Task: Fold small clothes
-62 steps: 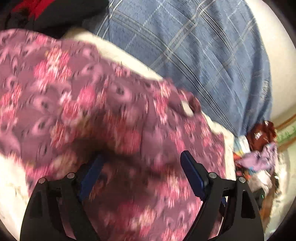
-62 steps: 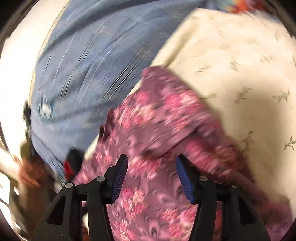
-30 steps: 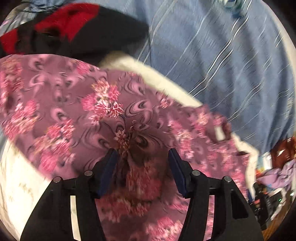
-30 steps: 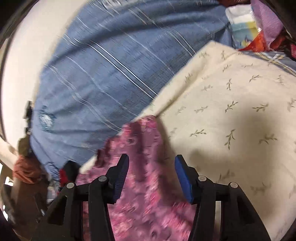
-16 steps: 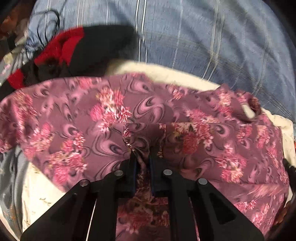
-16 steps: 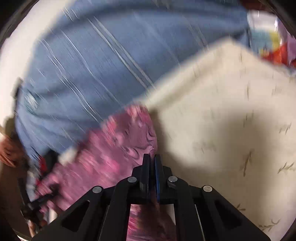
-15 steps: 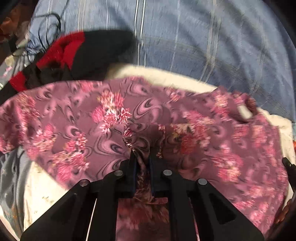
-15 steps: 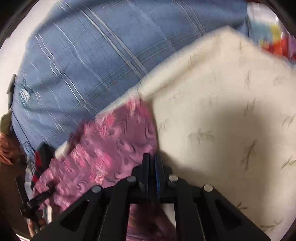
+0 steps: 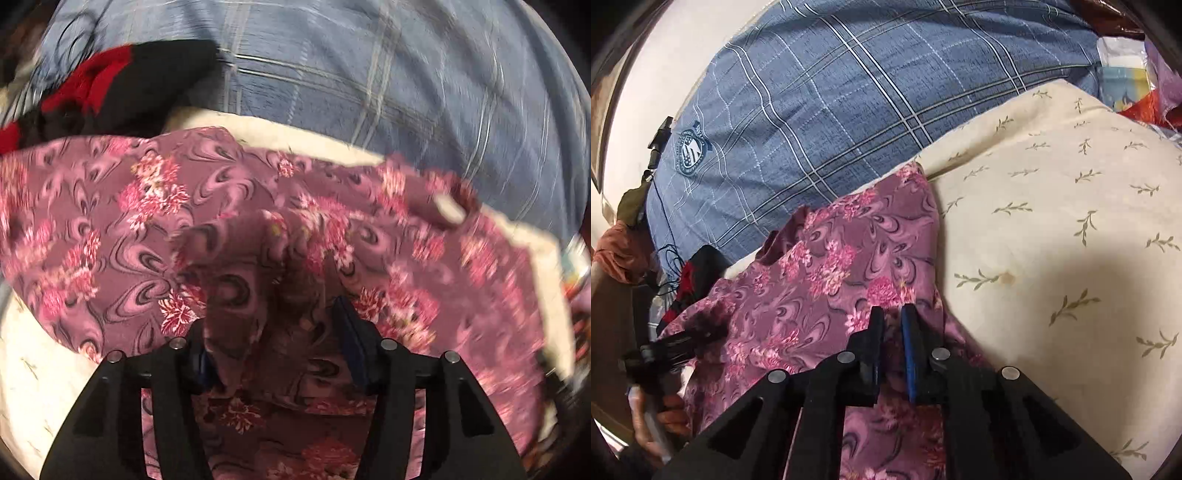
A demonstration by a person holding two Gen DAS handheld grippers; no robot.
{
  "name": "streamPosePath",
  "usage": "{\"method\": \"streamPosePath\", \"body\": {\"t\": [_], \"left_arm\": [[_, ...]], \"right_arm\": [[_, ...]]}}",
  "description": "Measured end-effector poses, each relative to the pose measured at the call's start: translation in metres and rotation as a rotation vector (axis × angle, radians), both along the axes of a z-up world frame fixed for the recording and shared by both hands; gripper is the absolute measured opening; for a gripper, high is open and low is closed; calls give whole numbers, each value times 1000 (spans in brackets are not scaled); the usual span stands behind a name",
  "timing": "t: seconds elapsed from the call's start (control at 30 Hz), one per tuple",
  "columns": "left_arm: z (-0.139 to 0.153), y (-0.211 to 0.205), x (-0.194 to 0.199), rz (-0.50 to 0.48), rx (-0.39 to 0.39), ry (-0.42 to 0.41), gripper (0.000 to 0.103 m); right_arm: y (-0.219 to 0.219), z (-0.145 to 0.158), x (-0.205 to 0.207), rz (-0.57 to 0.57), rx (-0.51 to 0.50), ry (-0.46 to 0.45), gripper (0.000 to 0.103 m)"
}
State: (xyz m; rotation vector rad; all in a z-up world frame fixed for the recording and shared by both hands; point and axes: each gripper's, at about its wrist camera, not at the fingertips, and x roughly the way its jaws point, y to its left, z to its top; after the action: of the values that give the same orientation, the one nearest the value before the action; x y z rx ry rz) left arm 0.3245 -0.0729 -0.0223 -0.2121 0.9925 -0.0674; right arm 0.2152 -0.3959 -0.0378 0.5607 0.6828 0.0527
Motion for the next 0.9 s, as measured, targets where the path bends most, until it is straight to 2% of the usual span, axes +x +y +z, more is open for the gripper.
{"method": "streamPosePath", "body": {"t": [0.1,0.13,0.23,0.3,0.33,0.37,0.47,0.67,0.8,0.9], "left_arm": [[3,18,8,22,-108,51,50],[5,25,10,32,-128,73,42],[18,43,5,63,-157,82,40],[32,66,-10,95,-132,18,41],[39,81,-13,109,-131,-6,45],[46,103,-20,134,-140,-17,53],[51,173,-32,256,-166,-24,57],[31,296,-69,488,-298,-4,57],[6,342,-82,595,-399,-7,57],[-18,359,-81,649,-496,-8,57]], "right_arm": [[4,1,1,-1,-29,-4,11],[5,1,0,3,-32,-6,13],[2,1,1,3,-22,-10,13],[1,1,2,3,-19,-11,13],[2,1,3,3,-22,-9,13],[3,1,3,2,-29,-6,13],[7,3,5,-1,-50,2,13],[12,3,5,-7,-86,9,13],[13,3,6,-10,-100,12,13],[14,3,6,-10,-106,14,13]]}}
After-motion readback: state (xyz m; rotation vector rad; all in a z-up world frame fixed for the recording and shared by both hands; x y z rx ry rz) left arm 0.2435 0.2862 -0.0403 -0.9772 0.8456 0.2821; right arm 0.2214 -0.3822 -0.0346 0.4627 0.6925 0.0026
